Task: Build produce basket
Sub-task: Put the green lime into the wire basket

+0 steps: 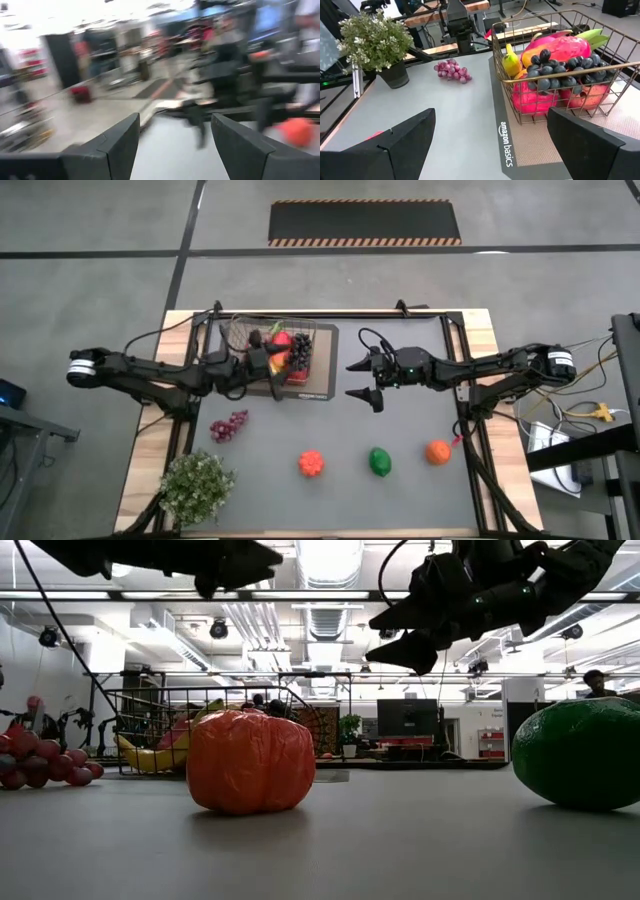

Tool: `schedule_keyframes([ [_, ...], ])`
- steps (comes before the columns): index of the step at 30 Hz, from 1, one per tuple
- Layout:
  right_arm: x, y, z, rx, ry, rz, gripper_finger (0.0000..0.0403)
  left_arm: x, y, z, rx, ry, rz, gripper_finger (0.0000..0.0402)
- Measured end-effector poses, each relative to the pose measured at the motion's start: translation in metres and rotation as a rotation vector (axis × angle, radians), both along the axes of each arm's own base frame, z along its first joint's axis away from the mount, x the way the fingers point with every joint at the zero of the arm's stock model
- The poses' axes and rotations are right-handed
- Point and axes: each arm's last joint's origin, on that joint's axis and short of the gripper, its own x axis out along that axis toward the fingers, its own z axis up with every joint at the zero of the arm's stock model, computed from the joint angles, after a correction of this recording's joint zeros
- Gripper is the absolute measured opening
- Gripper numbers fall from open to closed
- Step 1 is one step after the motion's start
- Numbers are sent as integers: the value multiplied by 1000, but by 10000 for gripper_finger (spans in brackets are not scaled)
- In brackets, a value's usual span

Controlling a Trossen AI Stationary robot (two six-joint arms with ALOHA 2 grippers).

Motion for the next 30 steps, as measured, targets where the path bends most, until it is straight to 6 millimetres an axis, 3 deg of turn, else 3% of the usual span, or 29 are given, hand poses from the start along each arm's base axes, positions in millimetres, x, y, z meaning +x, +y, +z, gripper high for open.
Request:
schedule_keyframes([
  [10,0,2,0,64,3,-6,365,8,-11,-6,7,-18,-125,228],
  [19,2,29,0,173,24,69,365,13,-12,-10,7,-16,-129,228],
  [26,10,53,8,205,272,127,365,13,-12,-11,9,-12,-129,228],
  [30,8,61,13,140,447,41,365,13,-12,-11,9,-11,-129,228],
])
